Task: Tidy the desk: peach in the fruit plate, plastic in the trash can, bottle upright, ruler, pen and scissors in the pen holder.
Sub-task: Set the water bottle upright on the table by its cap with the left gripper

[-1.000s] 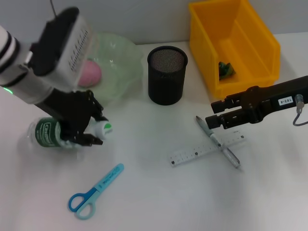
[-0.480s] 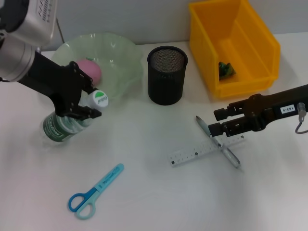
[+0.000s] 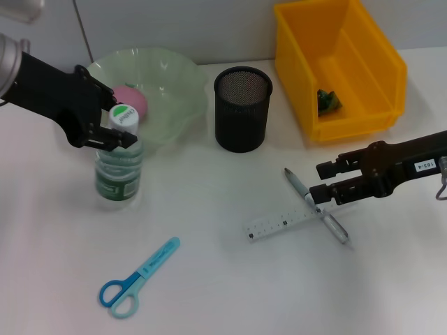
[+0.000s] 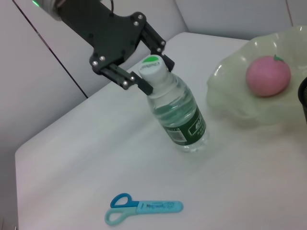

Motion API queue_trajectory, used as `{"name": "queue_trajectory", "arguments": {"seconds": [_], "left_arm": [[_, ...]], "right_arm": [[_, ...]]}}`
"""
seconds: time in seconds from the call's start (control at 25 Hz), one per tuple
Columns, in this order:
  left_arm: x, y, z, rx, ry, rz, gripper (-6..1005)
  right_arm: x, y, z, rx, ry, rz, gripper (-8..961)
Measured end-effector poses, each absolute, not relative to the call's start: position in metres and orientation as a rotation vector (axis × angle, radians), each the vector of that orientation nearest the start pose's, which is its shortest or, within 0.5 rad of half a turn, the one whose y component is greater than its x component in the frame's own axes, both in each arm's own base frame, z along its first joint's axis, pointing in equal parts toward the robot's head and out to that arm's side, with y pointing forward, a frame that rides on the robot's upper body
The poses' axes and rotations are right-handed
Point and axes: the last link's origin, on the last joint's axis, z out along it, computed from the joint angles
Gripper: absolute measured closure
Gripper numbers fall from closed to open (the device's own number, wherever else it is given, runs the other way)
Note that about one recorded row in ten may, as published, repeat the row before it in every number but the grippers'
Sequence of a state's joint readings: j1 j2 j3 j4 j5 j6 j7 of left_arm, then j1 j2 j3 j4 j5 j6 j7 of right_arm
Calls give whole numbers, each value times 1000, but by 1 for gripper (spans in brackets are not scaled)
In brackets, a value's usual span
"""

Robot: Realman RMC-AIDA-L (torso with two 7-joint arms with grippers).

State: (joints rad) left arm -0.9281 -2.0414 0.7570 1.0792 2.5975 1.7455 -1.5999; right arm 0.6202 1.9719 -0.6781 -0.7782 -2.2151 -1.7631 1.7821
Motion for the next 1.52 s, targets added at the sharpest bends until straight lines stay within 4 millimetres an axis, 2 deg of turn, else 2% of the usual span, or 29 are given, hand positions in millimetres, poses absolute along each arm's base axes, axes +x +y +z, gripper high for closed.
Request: {"name": "queue_trajectory", "arguments": {"seconds": [0.24,0.56,0.84,1.52], "left_arm": [[-155,408,76,-2900,-157,169,548],[-161,409,84,-2882,-253,162,522],[-167,414,96,-2821,-403,152,500],[-188,415,105,-2728,-549,145,445]], "right_arm": [[257,339,52,-2889,956,429,229],[258,339,51,-2891,954,431,229],[258,337,48,-2898,964,439,229],[262,333,45,-2902,977,447,228]]}}
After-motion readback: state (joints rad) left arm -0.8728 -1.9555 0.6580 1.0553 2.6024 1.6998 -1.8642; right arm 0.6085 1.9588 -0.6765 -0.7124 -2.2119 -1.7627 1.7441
